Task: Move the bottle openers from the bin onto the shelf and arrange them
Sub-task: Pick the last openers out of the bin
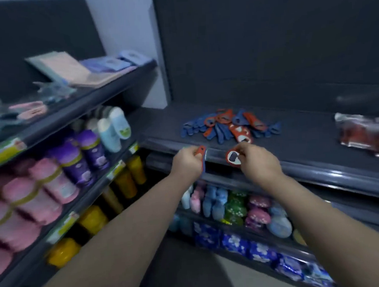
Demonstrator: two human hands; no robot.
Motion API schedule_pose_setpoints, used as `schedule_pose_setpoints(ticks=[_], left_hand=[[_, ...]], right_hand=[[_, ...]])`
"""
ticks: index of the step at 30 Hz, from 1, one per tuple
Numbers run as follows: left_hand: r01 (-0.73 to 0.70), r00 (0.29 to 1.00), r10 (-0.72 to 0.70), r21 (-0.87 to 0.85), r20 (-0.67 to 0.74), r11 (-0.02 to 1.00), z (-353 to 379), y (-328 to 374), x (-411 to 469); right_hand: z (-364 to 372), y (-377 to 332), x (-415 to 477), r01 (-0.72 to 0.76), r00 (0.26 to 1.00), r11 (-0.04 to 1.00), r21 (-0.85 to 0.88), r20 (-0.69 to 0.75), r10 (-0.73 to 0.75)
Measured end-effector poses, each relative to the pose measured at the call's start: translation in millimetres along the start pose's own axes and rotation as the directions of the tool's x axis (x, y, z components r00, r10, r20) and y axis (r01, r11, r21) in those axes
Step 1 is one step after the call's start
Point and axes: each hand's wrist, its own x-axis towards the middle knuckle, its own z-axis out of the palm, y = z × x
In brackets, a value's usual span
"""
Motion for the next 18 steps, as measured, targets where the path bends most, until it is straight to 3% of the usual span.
schedule_pose_setpoints(ticks=[6, 14, 18], left_hand=[[-0.061, 0.998, 0.058, 0.116, 0.032, 0.991, 62, 52, 99], [-0.198, 0.979, 0.183, 0.237, 0.086, 0.951, 76, 45, 183], [-0.378, 0.926, 0.365, 0.296, 0.099, 0.877, 71, 33, 206]], right_hand=[[-19, 53, 91, -0.017, 1.000, 1.000, -0.004, -0.012, 0.017], [9, 69, 163, -0.020, 0.998, 0.998, -0.066, 0.059, 0.024], [18, 63, 187, -0.007, 1.000, 0.996, -0.085, 0.015, 0.008]])
